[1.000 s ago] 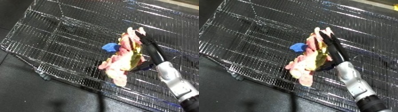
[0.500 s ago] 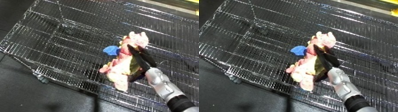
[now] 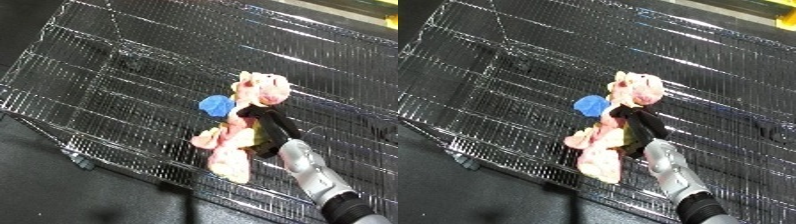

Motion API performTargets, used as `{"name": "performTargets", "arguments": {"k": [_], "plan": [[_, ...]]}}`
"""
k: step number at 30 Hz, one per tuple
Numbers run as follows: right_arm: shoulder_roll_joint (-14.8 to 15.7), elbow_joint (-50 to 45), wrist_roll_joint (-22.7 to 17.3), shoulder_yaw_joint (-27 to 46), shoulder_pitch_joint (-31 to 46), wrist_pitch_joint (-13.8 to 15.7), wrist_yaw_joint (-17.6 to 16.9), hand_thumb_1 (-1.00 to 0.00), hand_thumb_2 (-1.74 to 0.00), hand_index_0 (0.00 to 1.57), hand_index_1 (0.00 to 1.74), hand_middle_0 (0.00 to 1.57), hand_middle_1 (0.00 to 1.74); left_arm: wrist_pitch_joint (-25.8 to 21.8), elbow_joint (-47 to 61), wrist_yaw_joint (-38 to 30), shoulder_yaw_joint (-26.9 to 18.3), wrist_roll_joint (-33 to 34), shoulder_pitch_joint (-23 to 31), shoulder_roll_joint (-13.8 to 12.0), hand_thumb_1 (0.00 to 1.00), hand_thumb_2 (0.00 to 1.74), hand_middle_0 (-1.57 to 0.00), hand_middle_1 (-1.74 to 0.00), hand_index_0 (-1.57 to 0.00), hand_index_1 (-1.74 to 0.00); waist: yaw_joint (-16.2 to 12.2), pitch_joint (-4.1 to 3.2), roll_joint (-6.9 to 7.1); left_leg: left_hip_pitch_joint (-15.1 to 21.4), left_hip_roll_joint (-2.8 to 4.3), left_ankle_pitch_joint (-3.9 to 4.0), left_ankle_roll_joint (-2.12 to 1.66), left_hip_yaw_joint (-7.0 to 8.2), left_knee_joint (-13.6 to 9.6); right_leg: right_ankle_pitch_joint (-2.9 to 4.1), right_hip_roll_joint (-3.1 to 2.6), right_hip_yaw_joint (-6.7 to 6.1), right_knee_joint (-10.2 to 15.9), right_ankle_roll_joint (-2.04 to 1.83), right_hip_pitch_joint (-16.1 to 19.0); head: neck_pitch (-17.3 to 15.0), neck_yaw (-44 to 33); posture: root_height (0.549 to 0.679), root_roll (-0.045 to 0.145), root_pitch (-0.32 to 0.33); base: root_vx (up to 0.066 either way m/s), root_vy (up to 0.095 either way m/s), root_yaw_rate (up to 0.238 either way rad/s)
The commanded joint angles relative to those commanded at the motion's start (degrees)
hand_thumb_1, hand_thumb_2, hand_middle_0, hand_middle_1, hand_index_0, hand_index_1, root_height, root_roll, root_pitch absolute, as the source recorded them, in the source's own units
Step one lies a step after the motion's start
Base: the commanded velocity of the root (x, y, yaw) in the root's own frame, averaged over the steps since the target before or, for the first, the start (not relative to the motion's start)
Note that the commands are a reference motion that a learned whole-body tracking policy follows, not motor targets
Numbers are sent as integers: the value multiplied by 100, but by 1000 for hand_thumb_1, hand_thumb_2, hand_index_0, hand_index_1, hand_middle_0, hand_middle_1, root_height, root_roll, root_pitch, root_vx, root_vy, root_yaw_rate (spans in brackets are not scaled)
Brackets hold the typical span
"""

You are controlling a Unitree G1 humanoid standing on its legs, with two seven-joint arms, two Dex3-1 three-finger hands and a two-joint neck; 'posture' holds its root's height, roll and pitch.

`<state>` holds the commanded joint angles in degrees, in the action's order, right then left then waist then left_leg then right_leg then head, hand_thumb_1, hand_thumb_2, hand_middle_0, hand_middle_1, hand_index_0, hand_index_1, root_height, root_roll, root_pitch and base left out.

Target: Pick up the object and place it into the box

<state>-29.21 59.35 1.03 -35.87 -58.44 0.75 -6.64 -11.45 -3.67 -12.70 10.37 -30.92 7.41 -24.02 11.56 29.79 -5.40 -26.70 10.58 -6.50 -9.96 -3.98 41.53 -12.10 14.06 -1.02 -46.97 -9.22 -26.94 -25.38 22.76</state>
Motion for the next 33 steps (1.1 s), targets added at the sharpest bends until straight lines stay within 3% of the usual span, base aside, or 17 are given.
{"name": "performTargets", "arguments": {"k": [3,11,17,23,28,33], "plan": [[-71,-21,-19,27,18,-3,0,-1000,-1740,1570,1740,1570,1740,3,-27,34,23,-33,-45,-16,1000,1740,-1570,-1740,-1570,-1740,-7,0,-1,45,0,10,-4,1,-17,-11,7,-3,-3,-4,43,-17,55,614,23,-90,-2,-14,0],[-215,-335,-118,214,211,35,-88,-1000,-1740,1570,1740,1570,1740,40,-150,60,12,-44,-179,3,1000,1740,-1570,-1740,-1570,-1740,-101,0,36,275,29,35,2,48,-156,-53,26,2,88,-13,262,-18,230,616,27,-110,-1,-7,-14],[-523,-1248,-339,602,681,157,-223,-1000,-1740,1570,1740,1570,1740,71,-280,46,-71,-40,-198,46,1000,1740,-1570,-1740,-1570,-1740,-290,0,105,540,75,61,-5,133,-359,-81,34,12,241,-10,498,89,403,620,30,-126,-8,-5,-50],[-943,-2543,-481,1414,1649,301,-432,-1000,-1740,1570,1740,1570,1740,152,-346,64,-176,-1,-81,109,1000,1740,-1570,-1740,-1570,-1740,-549,0,142,682,104,60,10,201,-391,-84,28,-14,261,-9,604,185,636,620,34,-146,-25,-8,-51],[-1218,-3749,-250,2292,2647,343,-602,-1000,-1740,1570,1740,1570,1740,241,-323,112,-257,104,14,191,1000,1740,-1570,-1740,-1570,-1740,-804,0,145,787,120,39,31,244,-377,-75,26,-73,266,-7,678,280,748,619,37,-165,-16,1,-71],[-1187,-4657,-220,3339,3670,425,-842,-1000,-1740,1570,1740,1570,1740,319,-282,141,-318,183,77,284,1000,1740,-1570,-1740,-1570,-1740,-1034,-38,144,886,146,25,41,310,-405,-55,22,-96,335,-7,775,247,1164,620,39,-180,-11,0,-70]]}}
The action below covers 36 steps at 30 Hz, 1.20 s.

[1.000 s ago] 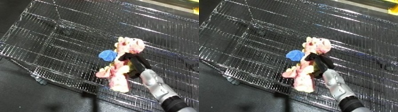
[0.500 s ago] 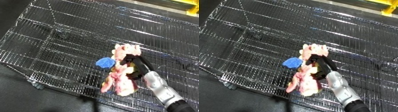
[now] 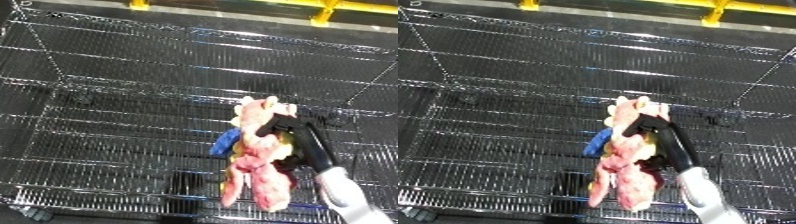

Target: Pick up the object and place it into the box

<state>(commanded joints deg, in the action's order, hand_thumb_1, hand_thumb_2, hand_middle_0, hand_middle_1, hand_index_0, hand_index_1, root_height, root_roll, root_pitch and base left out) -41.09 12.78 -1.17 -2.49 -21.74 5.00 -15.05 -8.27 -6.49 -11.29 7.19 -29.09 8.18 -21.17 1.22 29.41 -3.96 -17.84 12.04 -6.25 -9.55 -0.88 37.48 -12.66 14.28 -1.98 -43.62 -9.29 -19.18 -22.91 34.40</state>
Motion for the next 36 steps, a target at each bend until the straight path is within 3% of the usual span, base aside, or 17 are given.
{"name": "performTargets", "arguments": {"k": [8,18,20,27,36], "plan": [[619,-843,-82,1387,1514,189,-334,-1000,-1740,1570,1740,1570,1740,130,28,51,-13,68,58,111,1000,1740,-1570,-1740,-1570,-1740,-362,-80,21,166,66,-65,12,103,10,43,-37,-64,149,7,168,-106,875,621,41,-203,-6,-6,-96],[975,-893,-250,2634,2775,367,-641,-1000,-1740,1570,1740,1570,1740,208,-76,77,-14,140,86,144,1000,1740,-1570,-1740,-1570,-1740,-863,-167,106,316,203,-136,-12,230,133,65,-133,-188,147,46,253,-448,2006,621,49,-228,2,-18,-117],[1005,-866,-303,2857,2953,408,-712,-1000,-1740,1570,1740,1570,1740,210,-97,69,-18,134,109,158,1000,1740,-1570,-1740,-1570,-1740,-970,-184,95,352,221,-148,-15,266,146,77,-146,-221,149,50,259,-653,2364,622,52,-230,-6,-6,-159],[1099,-678,-472,3365,3297,479,-913,-1000,-1740,1570,1740,1570,1740,208,-292,20,71,28,134,210,1000,1740,-1570,-1740,-1570,-1740,-1327,-273,57,463,253,-208,-30,392,205,129,-199,-321,241,87,354,-840,3390,626,63,-235,6,11,-138],[1176,41,-870,3757,3312,660,-1225,-1000,-1740,1570,1740,1570,1740,122,-418,16,219,10,52,130,1000,1740,-1570,-1740,-1570,-1740,-1668,-369,14,466,255,-237,-58,488,221,185,-234,-389,319,118,356,-1040,3538,631,74,-229,-3,9,-52]]}}
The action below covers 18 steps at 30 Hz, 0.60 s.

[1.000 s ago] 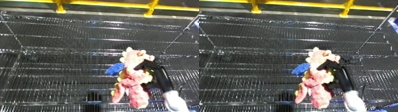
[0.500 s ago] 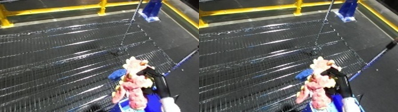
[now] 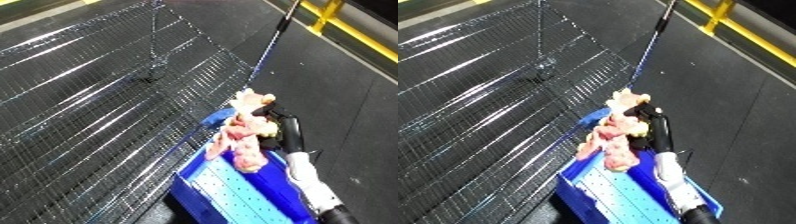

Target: Pick up the object and place it into the box

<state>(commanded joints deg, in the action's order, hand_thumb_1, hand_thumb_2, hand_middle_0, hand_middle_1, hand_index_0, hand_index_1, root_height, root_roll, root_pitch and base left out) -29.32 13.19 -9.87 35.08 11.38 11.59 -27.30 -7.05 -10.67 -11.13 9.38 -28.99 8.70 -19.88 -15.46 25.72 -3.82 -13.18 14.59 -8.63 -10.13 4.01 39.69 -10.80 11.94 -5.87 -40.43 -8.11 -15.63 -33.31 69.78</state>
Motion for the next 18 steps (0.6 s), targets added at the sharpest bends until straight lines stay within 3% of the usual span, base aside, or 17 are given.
{"name": "performTargets", "arguments": {"k": [5,12,18], "plan": [[29,701,-414,168,-91,146,-144,-1000,-1740,1570,1740,1570,1740,-78,-39,35,36,15,-40,-82,1000,1740,-1570,-1740,-1570,-1740,-92,-39,-54,9,-15,-5,-24,55,-36,22,-2,-26,59,3,-1,-9,-6,633,79,-222,-2,14,-40],[-5,2012,-1400,400,-295,370,-100,-650,-1131,1020,1131,1020,1131,-189,29,84,30,67,-49,-192,1000,1740,-1570,-1740,-1570,-1740,-74,-74,-91,12,-20,13,-55,82,-77,29,-5,-10,128,-4,8,-85,-114,635,80,-215,-3,3,-12],[-78,2409,-1525,429,-282,404,0,-350,-609,549,609,549,609,-223,55,97,-31,110,-13,-235,1000,1740,-1570,-1740,-1570,-1740,-31,-93,-91,32,-16,51,-67,104,-162,10,-11,18,174,-15,23,-130,-128,636,80,-209,4,-3,16]]}}
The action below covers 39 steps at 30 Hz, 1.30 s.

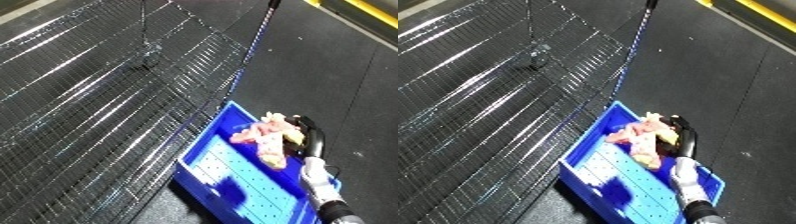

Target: Pick up the object and place it into the box

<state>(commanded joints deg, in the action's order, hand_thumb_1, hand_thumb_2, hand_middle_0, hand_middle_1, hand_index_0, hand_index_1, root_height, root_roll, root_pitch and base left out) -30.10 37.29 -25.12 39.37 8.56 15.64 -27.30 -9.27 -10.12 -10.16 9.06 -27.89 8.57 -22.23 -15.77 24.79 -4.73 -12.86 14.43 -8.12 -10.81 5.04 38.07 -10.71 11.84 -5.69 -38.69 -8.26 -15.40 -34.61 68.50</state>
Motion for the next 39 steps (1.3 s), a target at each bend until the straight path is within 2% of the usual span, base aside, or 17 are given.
{"name": "performTargets", "arguments": {"k": [7,20,24,30,35,39], "plan": [[29,201,-177,63,-48,46,-49,0,0,0,0,0,0,-8,51,-6,-49,37,52,-17,1000,1740,-1570,-1740,-1570,-1740,75,-34,-5,37,-18,30,-4,1,-91,-19,0,32,67,-16,44,-62,-7,638,79,-204,6,-3,22],[173,-186,-417,-181,-185,156,129,0,0,0,0,0,0,24,40,-8,-174,7,167,100,1000,1740,-1570,-1740,-1570,-1740,257,-21,11,72,-52,97,0,-27,-194,-41,1,91,104,-27,114,-276,-435,639,77,-204,6,-2,26],[298,-691,-452,-503,-207,161,386,0,0,0,0,0,0,64,46,12,-269,-2,221,157,1000,1740,-1570,-1740,-1570,-1740,338,1,20,93,-73,120,3,-44,-234,-59,4,106,106,-33,135,-376,-1022,639,75,-205,-1,-5,49],[463,-1767,-205,-1124,-148,16,917,0,0,0,0,0,0,167,110,60,-433,24,297,231,1000,1740,-1570,-1740,-1570,-1740,491,64,69,85,-97,151,6,-81,-225,-110,1,130,3,-41,118,-438,-1717,637,71,-210,-3,-10,81],[506,-2524,-13,-1488,-126,-104,1227,0,0,0,0,0,0,245,177,82,-533,3,429,294,1000,1740,-1570,-1740,-1570,-1740,645,110,134,46,-102,157,12,-119,-184,-148,-4,144,-70,-45,102,-344,-2304,634,66,-213,0,-5,68],[569,-3040,148,-1710,-158,-178,1346,0,0,0,0,0,0,287,237,65,-588,11,476,315,1000,1740,-1570,-1740,-1570,-1740,768,144,184,-7,-109,168,17,-163,-158,-177,-8,160,-132,-51,81,-228,-2914,633,62,-215,-3,1,108]]}}
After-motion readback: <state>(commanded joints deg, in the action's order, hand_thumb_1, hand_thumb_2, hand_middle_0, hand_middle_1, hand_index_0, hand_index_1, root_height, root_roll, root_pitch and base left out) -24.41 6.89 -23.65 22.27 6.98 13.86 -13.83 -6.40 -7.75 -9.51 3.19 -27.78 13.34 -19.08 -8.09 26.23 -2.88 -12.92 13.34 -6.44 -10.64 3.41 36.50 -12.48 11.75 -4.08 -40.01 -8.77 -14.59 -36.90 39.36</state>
